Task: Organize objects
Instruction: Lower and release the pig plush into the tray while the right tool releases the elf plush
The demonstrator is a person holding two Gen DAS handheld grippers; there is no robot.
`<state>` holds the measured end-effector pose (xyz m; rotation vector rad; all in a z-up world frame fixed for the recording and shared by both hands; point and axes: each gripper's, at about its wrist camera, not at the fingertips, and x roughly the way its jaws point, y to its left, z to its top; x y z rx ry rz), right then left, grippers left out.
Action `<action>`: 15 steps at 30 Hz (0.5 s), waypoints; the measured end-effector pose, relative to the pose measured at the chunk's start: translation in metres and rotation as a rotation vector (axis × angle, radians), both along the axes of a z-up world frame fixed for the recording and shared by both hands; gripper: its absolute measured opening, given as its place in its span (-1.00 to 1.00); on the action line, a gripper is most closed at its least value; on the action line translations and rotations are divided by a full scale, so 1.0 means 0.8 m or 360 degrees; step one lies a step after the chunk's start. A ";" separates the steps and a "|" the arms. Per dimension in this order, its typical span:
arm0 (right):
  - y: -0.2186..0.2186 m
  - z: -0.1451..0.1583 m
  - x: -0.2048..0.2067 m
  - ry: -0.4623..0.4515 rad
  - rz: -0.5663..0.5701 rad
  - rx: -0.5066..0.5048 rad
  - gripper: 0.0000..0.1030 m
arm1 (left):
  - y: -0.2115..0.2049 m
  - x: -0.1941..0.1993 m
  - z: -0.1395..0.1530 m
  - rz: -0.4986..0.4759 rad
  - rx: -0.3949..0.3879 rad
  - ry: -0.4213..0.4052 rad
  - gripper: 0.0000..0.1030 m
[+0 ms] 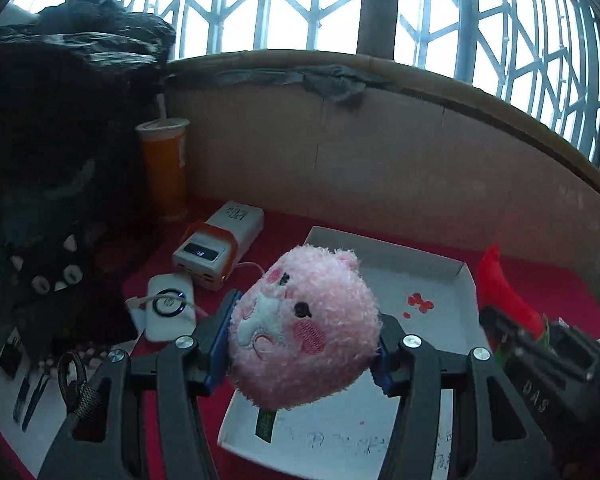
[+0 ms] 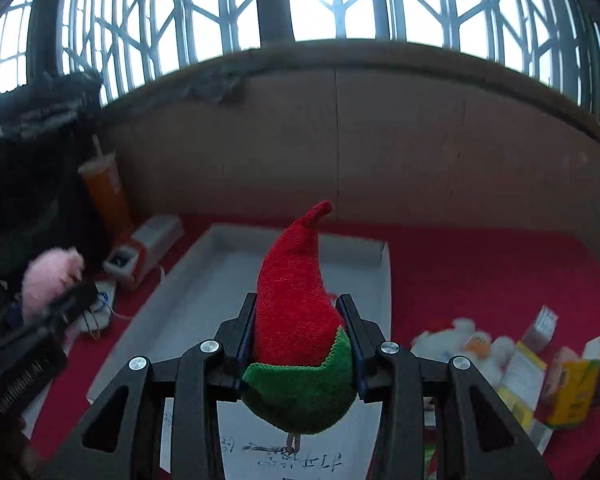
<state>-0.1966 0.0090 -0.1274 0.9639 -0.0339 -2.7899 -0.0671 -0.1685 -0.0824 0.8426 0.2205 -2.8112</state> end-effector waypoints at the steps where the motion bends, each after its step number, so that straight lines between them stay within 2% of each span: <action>1: 0.004 -0.005 -0.002 -0.0017 -0.0020 -0.0010 -0.19 | 0.002 -0.012 0.000 -0.0033 -0.0003 -0.0008 0.08; 5: 0.014 -0.019 0.006 -0.0044 -0.0069 -0.0020 -0.18 | 0.021 -0.073 -0.004 -0.0215 0.0000 -0.0064 0.08; 8: 0.000 -0.029 -0.002 -0.0088 -0.0030 0.0039 -0.18 | 0.032 -0.101 -0.013 -0.0273 -0.0029 -0.0108 0.08; 13: -0.030 -0.048 -0.025 -0.0131 0.0077 0.0134 -0.15 | 0.002 -0.078 -0.018 -0.0139 0.0002 -0.0109 0.10; 14: -0.034 -0.053 -0.030 -0.0144 0.0091 0.0136 -0.14 | -0.008 -0.068 -0.019 -0.0109 0.0022 -0.0104 0.16; 15: -0.038 -0.057 -0.034 -0.0153 0.0107 0.0152 -0.03 | -0.014 -0.063 -0.020 -0.0098 0.0046 -0.0104 0.19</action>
